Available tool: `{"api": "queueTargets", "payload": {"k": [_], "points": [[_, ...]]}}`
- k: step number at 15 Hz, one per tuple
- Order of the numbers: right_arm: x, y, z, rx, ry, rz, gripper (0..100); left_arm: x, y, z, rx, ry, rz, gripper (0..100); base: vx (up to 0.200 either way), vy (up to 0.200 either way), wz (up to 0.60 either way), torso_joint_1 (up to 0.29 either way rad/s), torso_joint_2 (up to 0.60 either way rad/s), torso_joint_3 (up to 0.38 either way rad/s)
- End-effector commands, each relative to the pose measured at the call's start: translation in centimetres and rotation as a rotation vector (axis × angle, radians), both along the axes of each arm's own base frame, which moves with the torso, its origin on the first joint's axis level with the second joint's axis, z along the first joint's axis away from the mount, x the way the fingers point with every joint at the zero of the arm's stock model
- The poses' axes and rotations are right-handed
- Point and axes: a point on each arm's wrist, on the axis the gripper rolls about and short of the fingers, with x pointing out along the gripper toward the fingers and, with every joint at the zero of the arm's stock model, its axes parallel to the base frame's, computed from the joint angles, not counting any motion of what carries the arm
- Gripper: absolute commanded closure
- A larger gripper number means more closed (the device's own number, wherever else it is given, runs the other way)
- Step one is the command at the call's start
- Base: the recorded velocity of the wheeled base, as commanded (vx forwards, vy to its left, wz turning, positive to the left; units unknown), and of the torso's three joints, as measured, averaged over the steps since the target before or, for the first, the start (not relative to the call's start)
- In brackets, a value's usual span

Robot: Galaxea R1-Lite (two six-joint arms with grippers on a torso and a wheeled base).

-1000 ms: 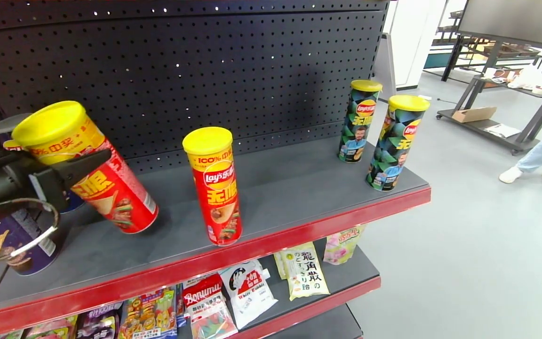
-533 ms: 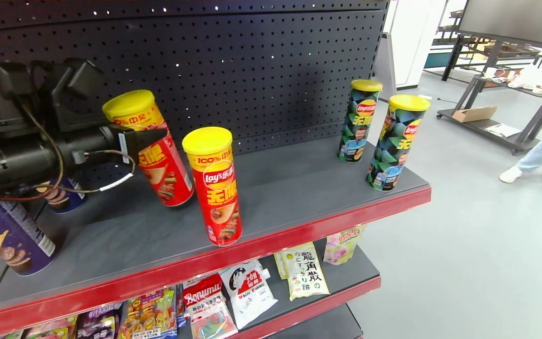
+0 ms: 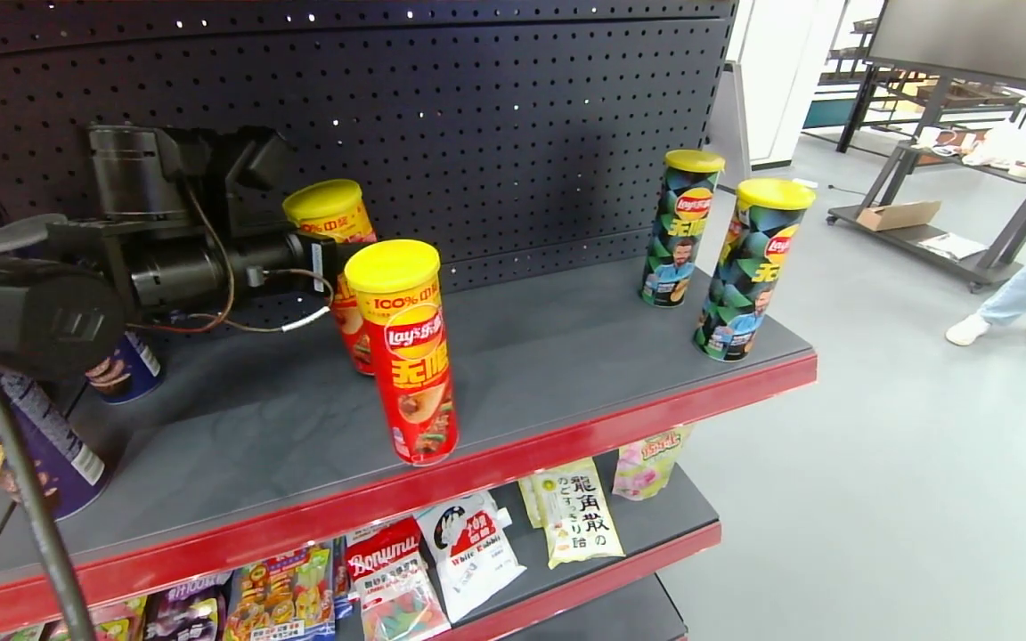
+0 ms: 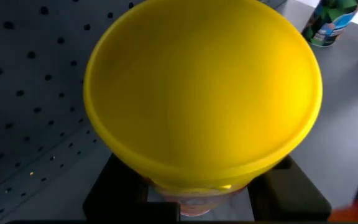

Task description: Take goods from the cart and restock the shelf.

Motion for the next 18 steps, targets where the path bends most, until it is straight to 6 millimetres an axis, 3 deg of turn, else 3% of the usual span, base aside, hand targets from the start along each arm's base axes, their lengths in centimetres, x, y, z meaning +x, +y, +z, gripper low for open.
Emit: {"api": "queueTargets", "payload": {"k": [1,10,18], "points": [[0.0,0.0,0.0,-0.001,0.0,0.0,0,1.4,-0.4,-0.8,0.003,0.014,-0.001,100,0.0,0.0,0.0,0.0,0.0,0.0],[0.0,0.0,0.0,0.001,0.0,0.0,0,3.4,-1.6,-0.8,0.003,-0.011,-0.012,100,0.0,0.0,0.0,0.0,0.0,0.0],[0.0,0.0,0.0,-0.001,0.0,0.0,0,3.6,-2.1,-1.2,0.009,-0.008,-0.027,100,0.0,0.0,0.0,0.0,0.0,0.0]]}}
